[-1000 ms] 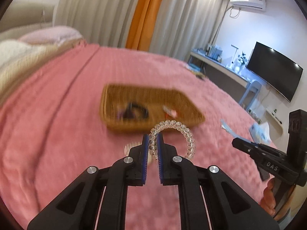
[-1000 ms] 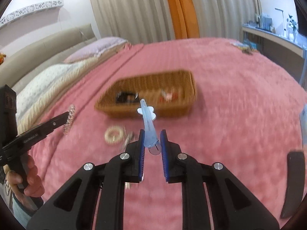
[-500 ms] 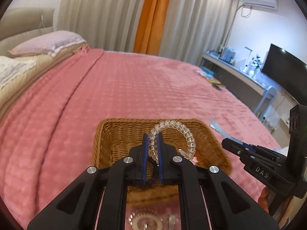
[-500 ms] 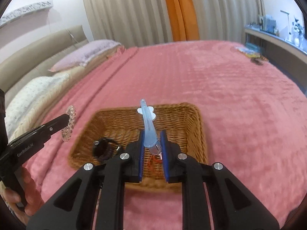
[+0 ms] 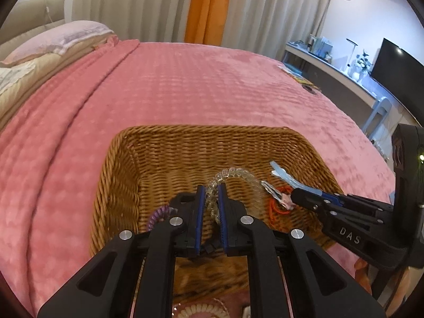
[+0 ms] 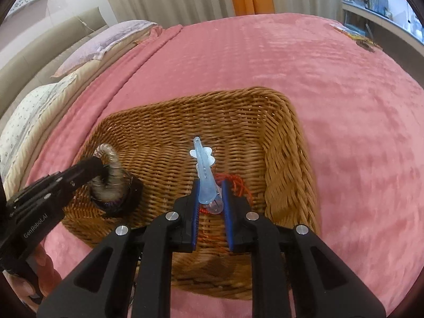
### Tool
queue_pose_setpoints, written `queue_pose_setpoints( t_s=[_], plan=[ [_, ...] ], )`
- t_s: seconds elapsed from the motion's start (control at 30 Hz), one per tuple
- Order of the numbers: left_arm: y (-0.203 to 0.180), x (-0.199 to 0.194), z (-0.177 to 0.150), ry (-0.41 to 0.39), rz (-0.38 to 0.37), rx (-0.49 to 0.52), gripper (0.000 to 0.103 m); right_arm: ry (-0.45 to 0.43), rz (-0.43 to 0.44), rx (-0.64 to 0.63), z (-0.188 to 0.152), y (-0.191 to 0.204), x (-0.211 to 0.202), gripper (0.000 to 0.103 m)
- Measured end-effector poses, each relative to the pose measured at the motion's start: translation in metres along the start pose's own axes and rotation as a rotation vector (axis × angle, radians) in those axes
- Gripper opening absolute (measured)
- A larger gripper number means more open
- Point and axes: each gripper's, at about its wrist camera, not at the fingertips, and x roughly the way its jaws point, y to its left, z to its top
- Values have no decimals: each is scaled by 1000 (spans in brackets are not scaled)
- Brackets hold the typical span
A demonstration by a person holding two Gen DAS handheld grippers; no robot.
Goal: Organize jewelry
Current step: 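Place the clear bracelet and blue clip into the basket and open both tools, then grasp the cream coil bracelet with the left tool while the right tool grasps the beaded charm bracelet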
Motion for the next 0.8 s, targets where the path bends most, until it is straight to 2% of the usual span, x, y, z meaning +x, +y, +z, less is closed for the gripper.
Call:
queue_pose_setpoints(
  t_s=[0.03,0.07,0.1,0.13,0.23,0.27,0.3,0.37,0.47,0.6,0.8],
  plan=[
    [-1,-3,-1,-2,-7,4,17,-3,0,0,-1,0,-3,17],
    [-2,-10,-2,-12,-15,9,31,-8,-1,-2,-2,-1,-7,27],
    [-3,-17,-3,-26,-15,12,45,-23,-6,-5,-4,-1,-14,42],
    [-3,-25,-4,-46,-15,15,48,-42,-10,-11,-5,-1,-21,47],
    [-6,-47,-6,-79,-47,18,48,-70,-1,-19,-10,1,-40,48],
    [-5,-56,-8,-92,-65,12,52,-78,11,-17,-12,2,-47,48],
    [-5,-64,-9,-103,-77,7,63,-87,21,-16,-14,3,-54,48],
    [-3,-87,-15,-153,-103,-3,76,-116,29,-30,-21,7,-74,48],
    [-1,-122,-26,-217,-127,-10,78,-154,29,-57,-34,16,-99,48],
    [4,-151,-42,-251,-153,-39,79,-185,56,-87,-57,28,-125,49],
    [8,-157,-80,-220,-132,-56,85,-161,61,-131,-103,42,-129,49]
  ],
)
